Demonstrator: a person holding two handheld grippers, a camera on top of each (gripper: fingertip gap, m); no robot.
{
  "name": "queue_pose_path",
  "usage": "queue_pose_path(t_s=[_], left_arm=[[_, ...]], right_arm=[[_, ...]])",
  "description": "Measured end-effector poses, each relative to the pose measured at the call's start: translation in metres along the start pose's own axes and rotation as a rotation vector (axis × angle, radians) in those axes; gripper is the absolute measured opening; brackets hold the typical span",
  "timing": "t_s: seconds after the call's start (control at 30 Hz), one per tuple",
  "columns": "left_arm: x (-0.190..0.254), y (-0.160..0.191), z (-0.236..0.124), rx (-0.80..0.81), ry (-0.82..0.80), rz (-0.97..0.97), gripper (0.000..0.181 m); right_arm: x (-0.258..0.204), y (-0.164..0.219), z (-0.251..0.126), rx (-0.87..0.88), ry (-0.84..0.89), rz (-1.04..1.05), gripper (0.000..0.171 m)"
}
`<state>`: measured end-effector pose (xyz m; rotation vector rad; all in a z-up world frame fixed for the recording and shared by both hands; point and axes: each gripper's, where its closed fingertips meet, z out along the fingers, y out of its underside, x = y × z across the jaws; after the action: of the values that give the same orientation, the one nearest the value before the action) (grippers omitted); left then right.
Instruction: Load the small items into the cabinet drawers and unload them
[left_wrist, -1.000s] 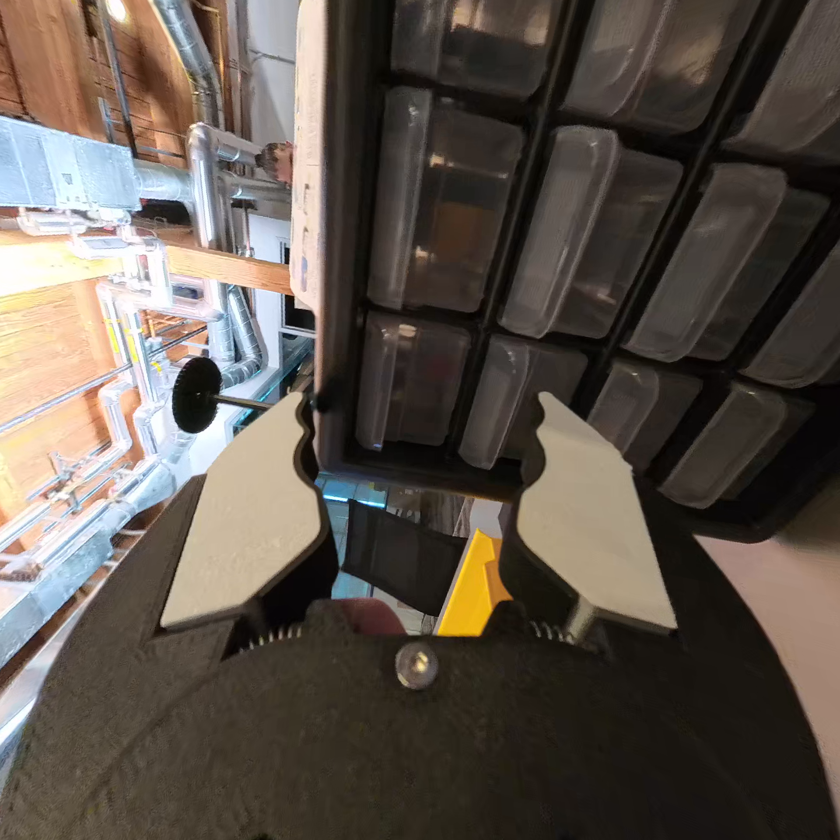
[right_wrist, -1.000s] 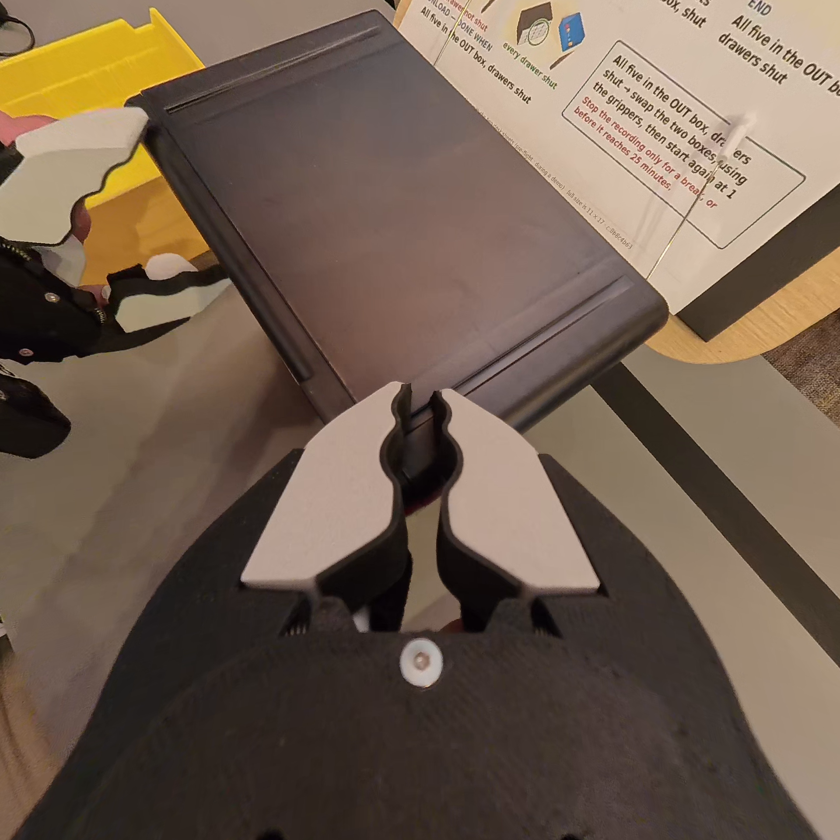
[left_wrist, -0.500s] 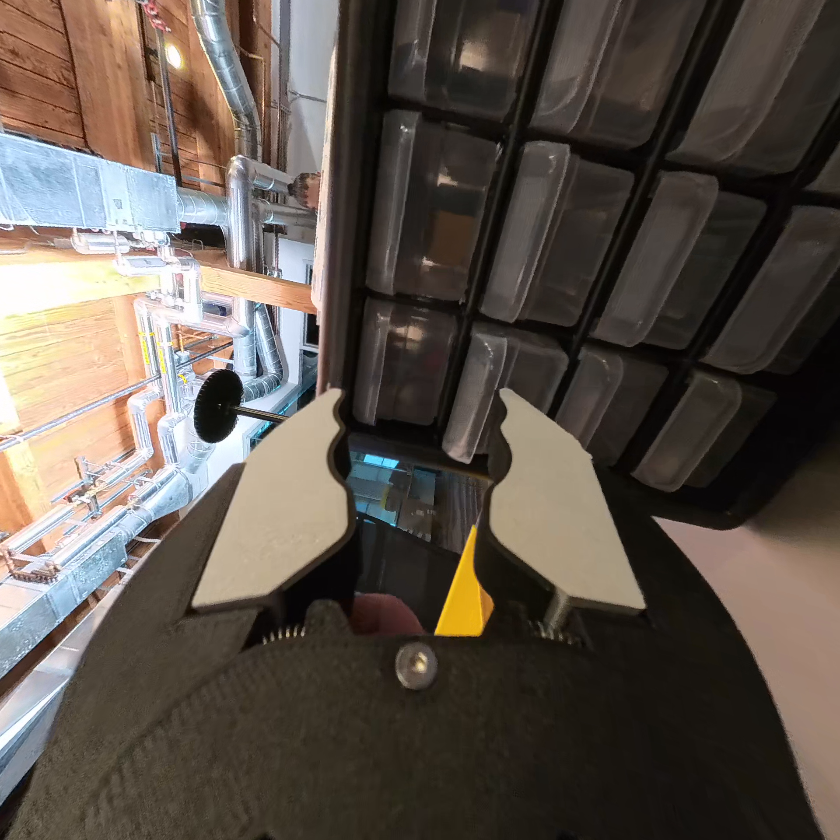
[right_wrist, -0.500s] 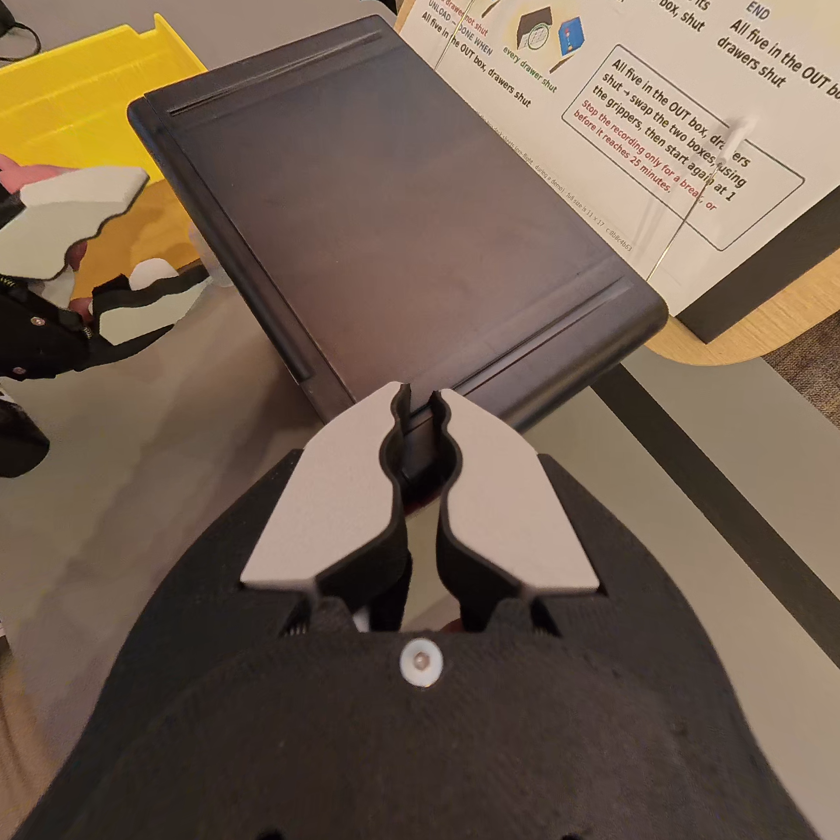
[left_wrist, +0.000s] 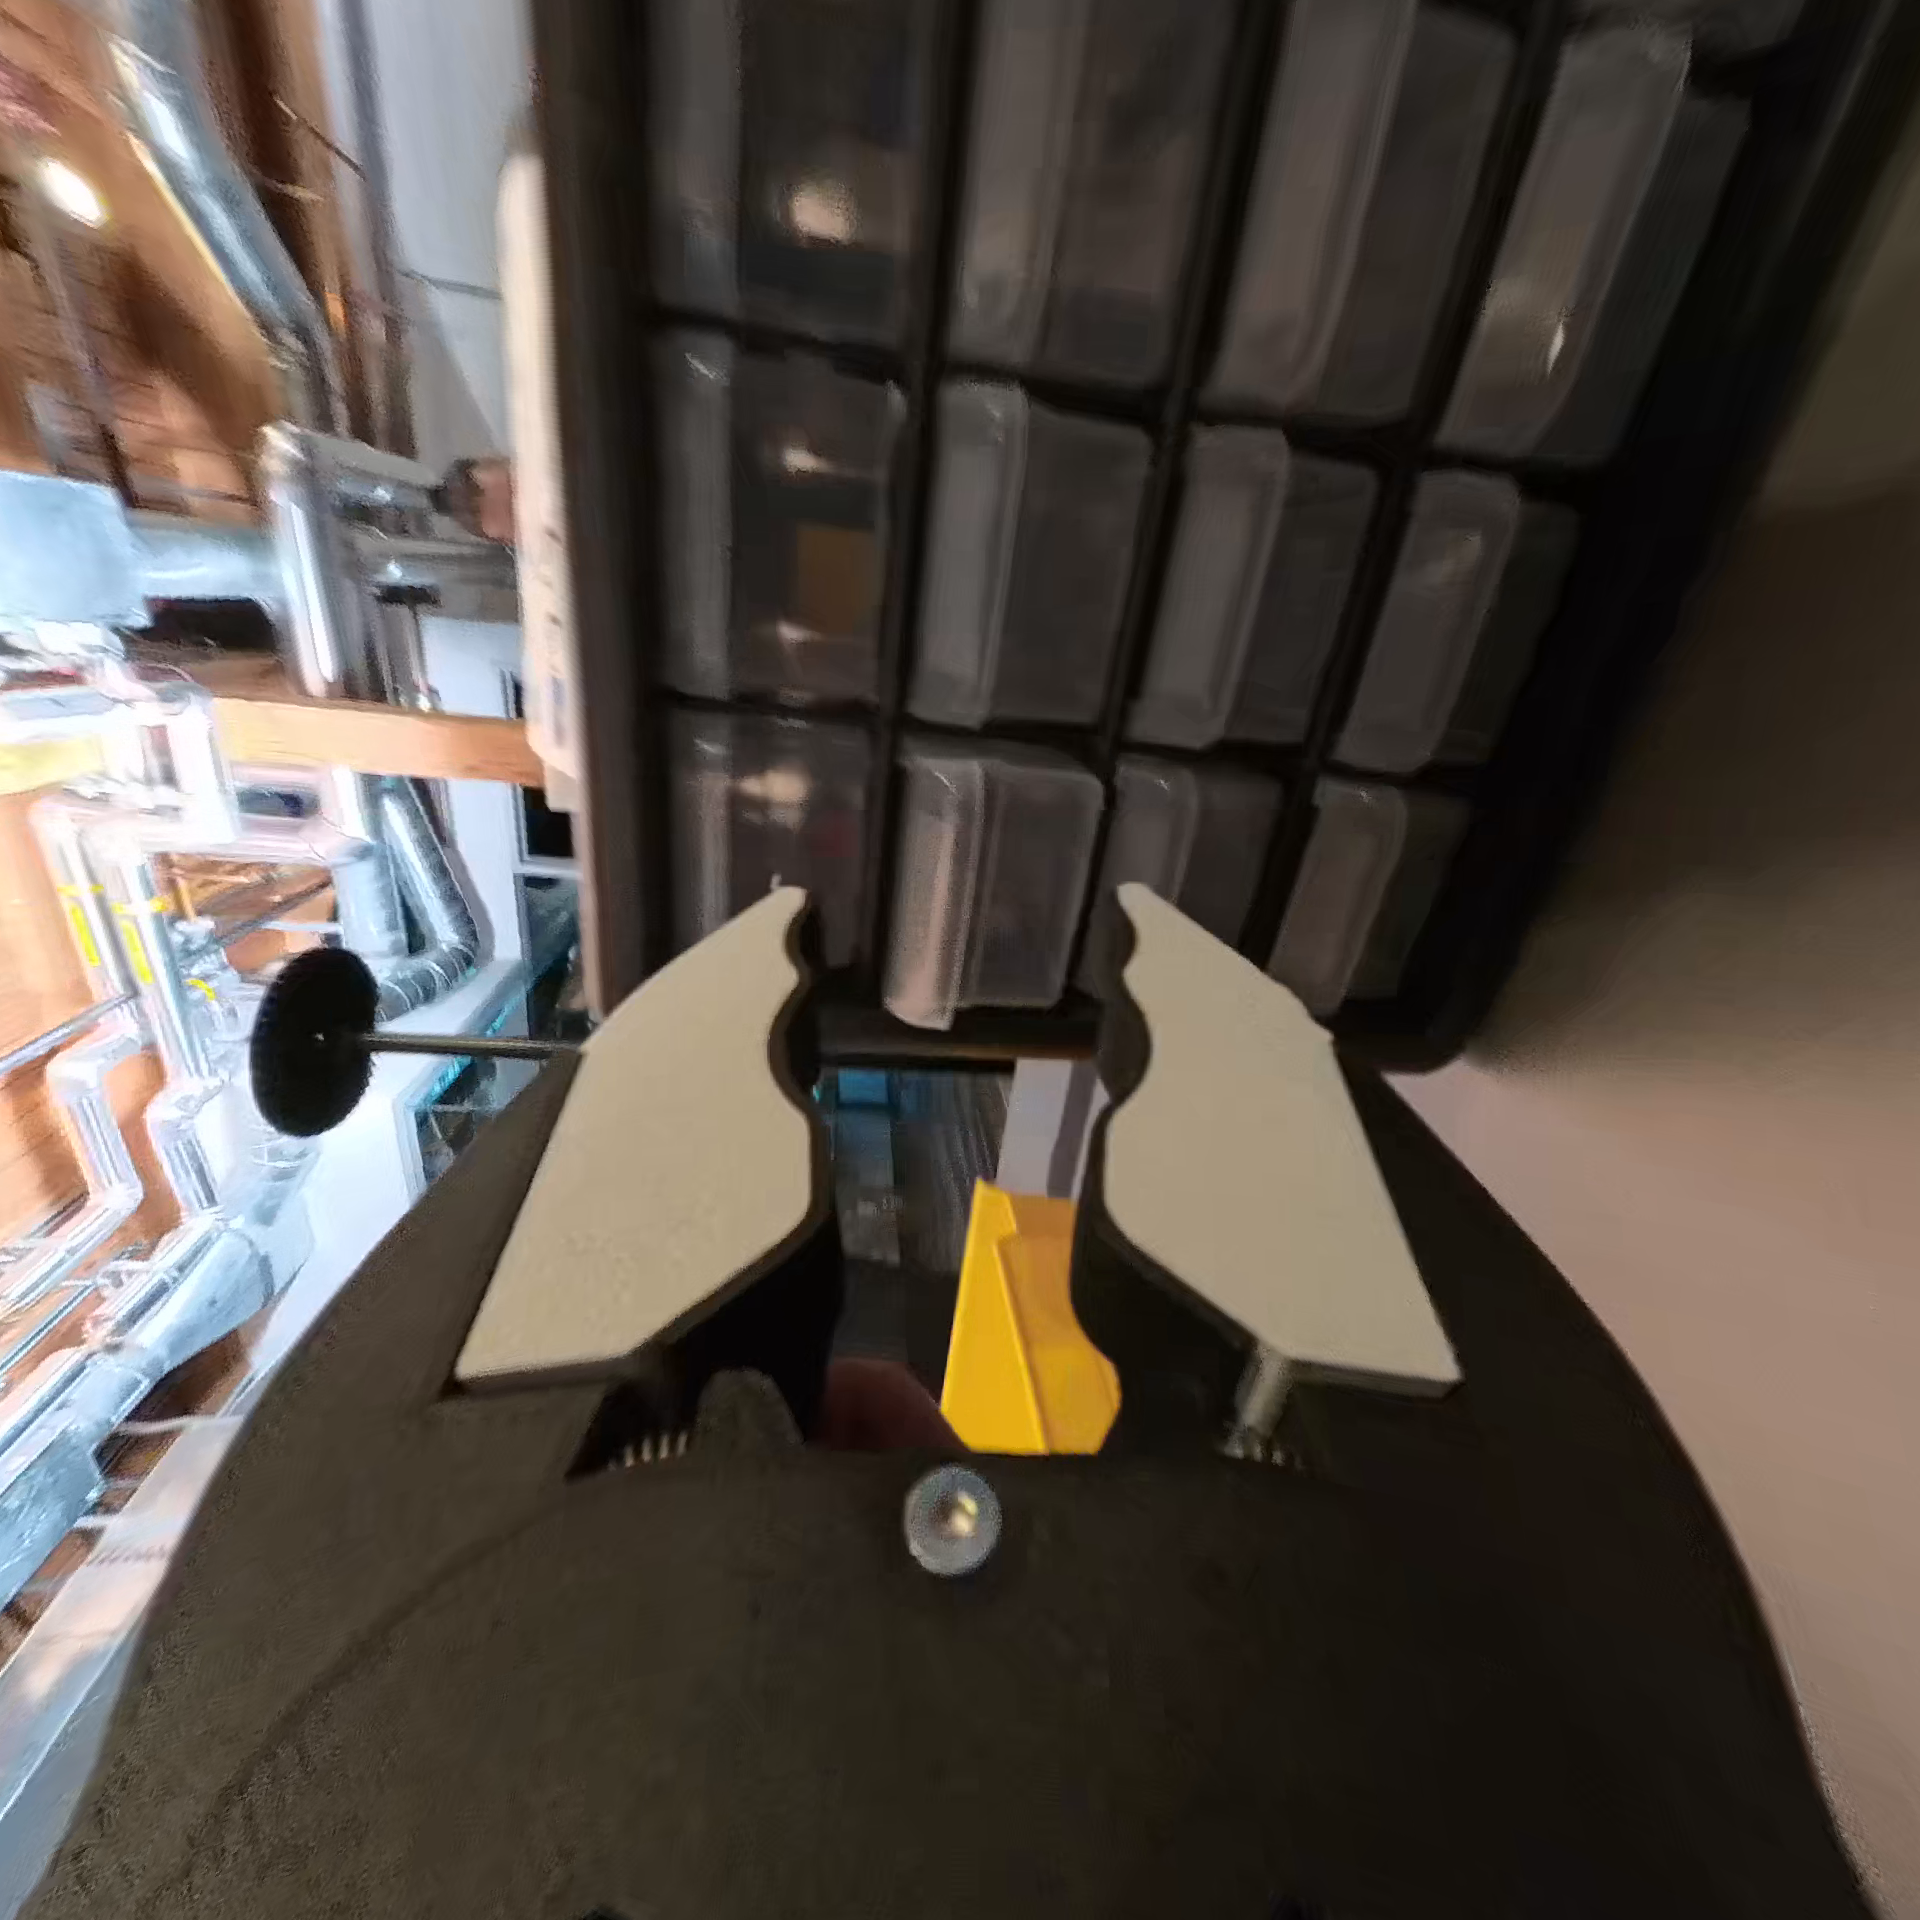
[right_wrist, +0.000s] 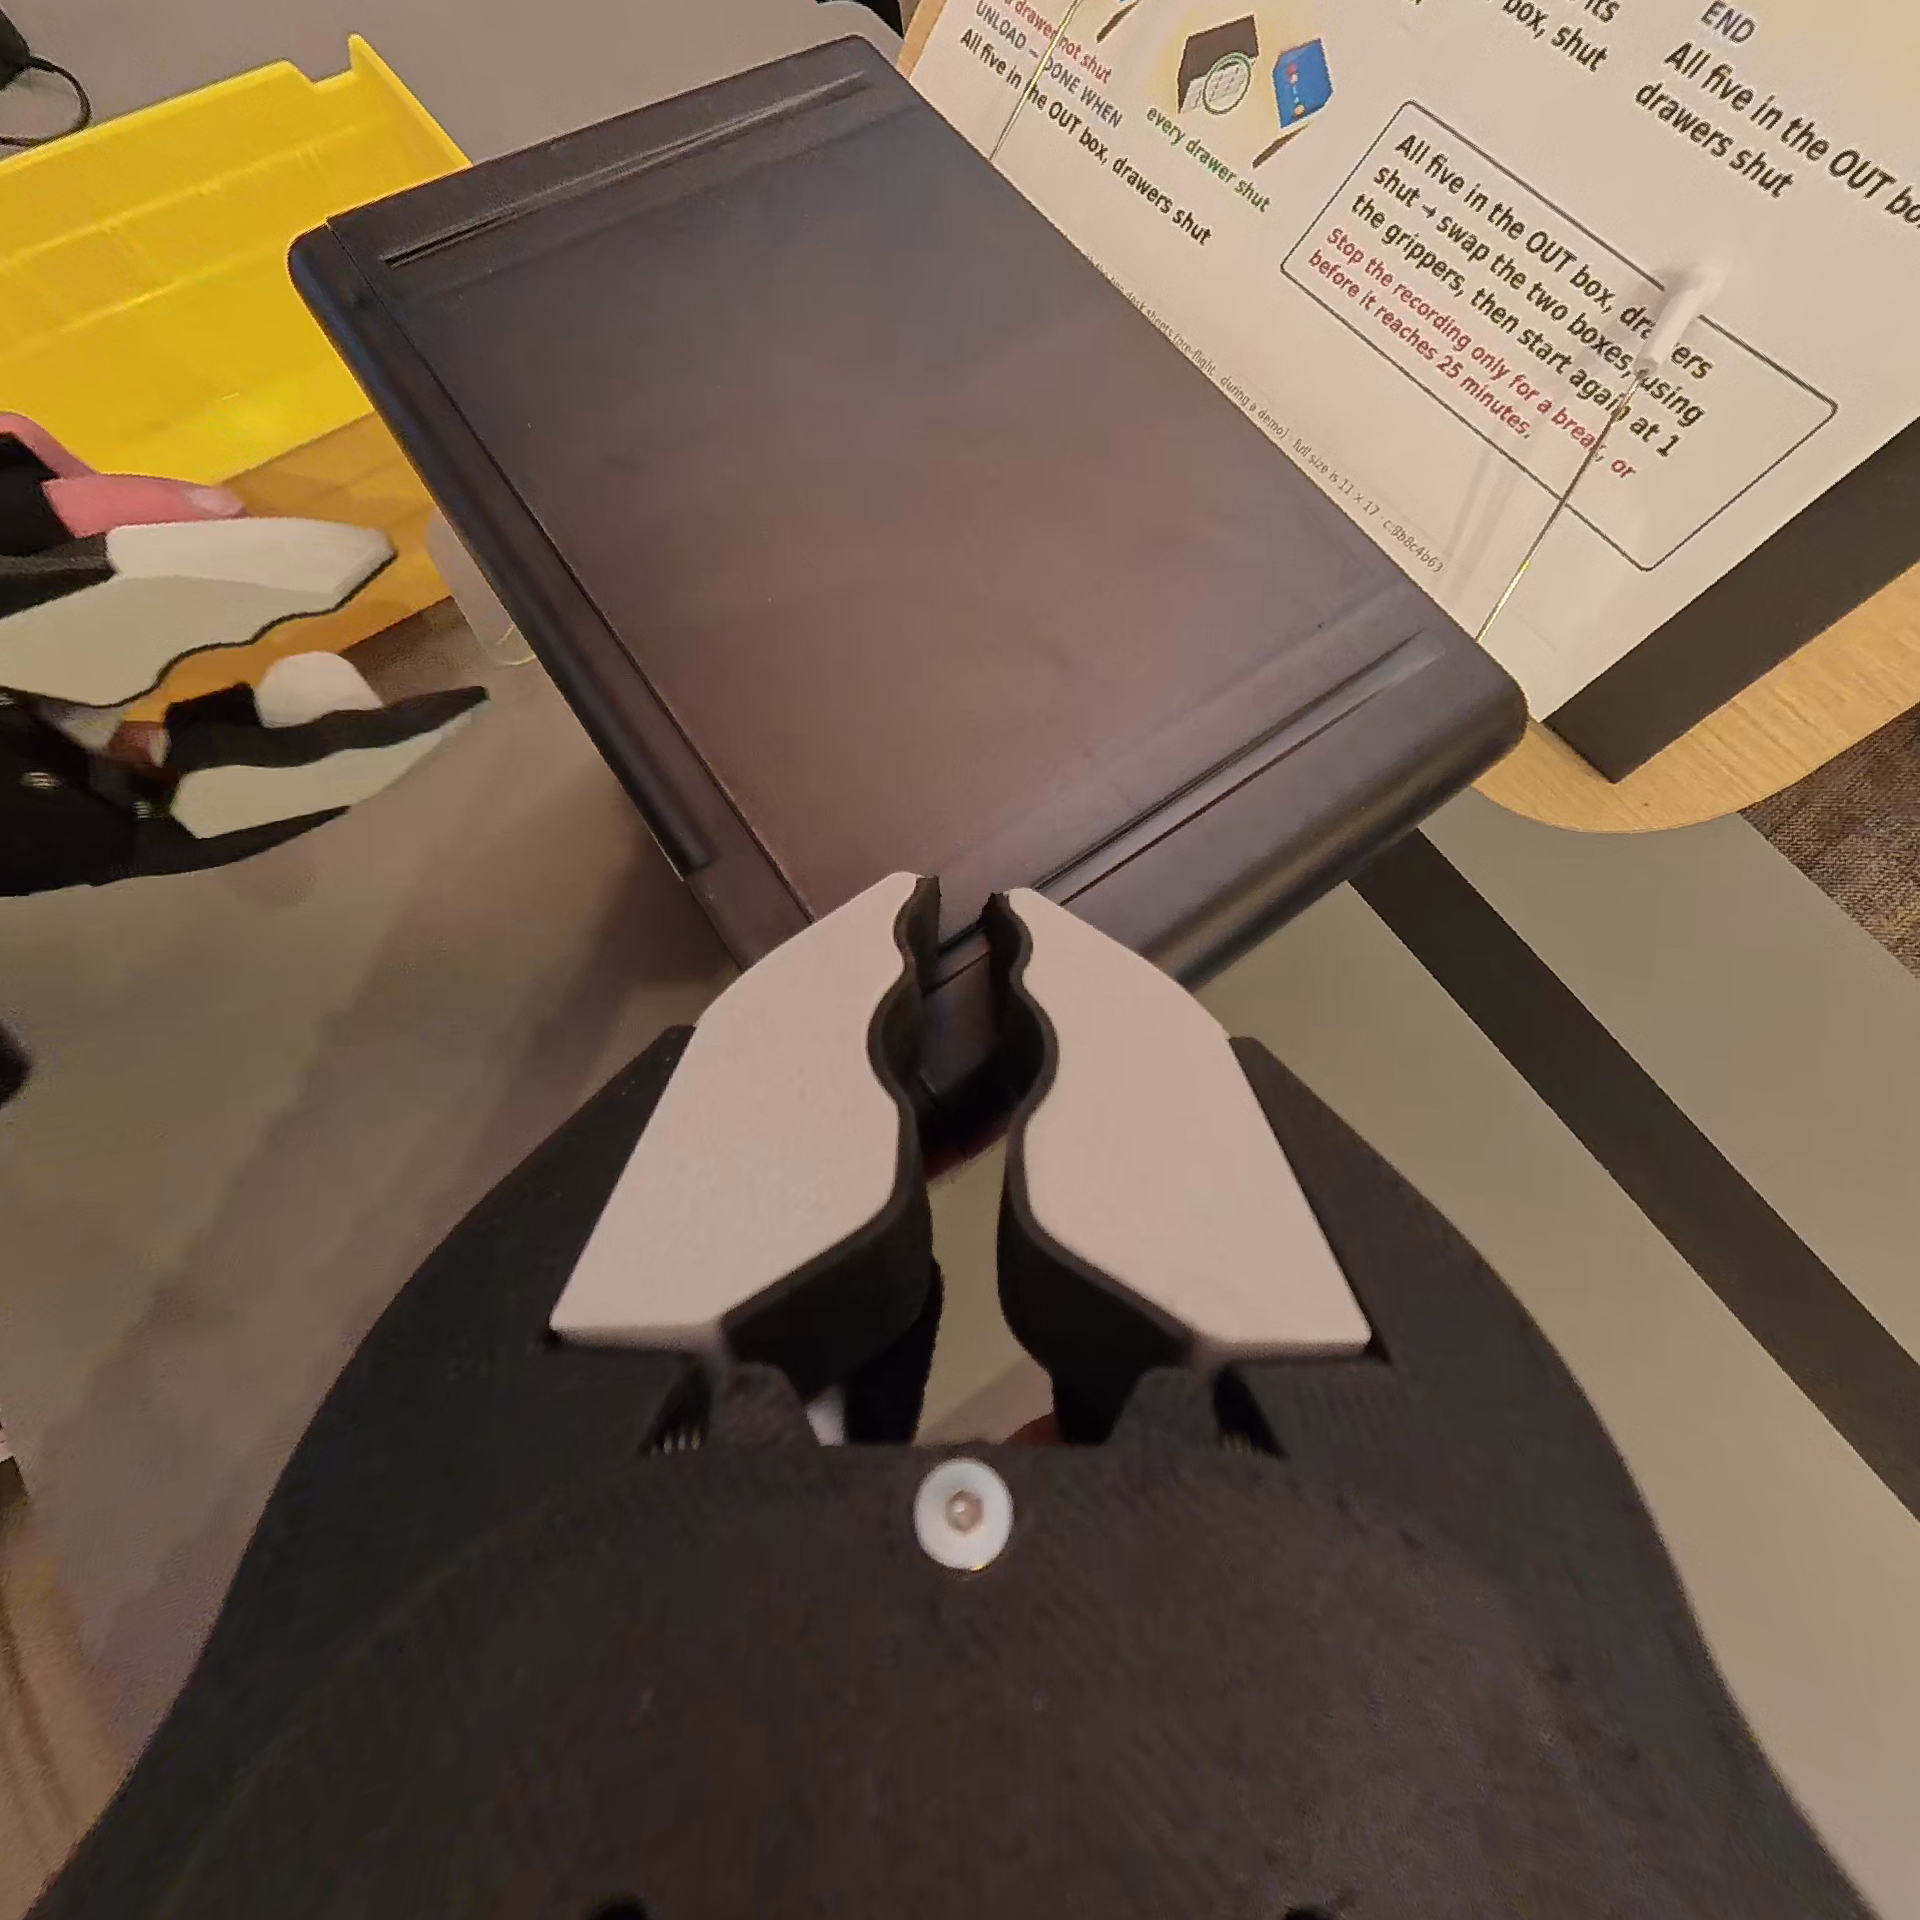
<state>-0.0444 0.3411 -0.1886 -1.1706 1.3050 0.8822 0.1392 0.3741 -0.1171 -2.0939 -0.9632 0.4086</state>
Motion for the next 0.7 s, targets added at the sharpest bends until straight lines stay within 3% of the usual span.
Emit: queue_pose_path(t_s=[0.03, 0.2, 0.33, 0.7], left_arm=[[0.004, 0.006, 0.004, -0.028, 0.011, 0.011, 0.052], [0.005, 0.013, 0.015, -0.059, 0.014, 0.022, 0.036], [-0.008, 0.011, 0.019, -0.061, -0.029, 0.021, 0.012], [-0.006, 0.01, -0.001, -0.042, -0.054, 0.034, 0.01]], right_arm=[[0.0, 0.0, 0.0, 0.001, 0.0, 0.001, 0.008], [0.0, 0.0, 0.0, -0.003, 0.002, 0.001, 0.009], [0.0, 0.0, 0.0, -0.004, 0.0, 0.001, 0.009], [0.0, 0.0, 0.0, -0.002, -0.002, -0.001, 0.009]])
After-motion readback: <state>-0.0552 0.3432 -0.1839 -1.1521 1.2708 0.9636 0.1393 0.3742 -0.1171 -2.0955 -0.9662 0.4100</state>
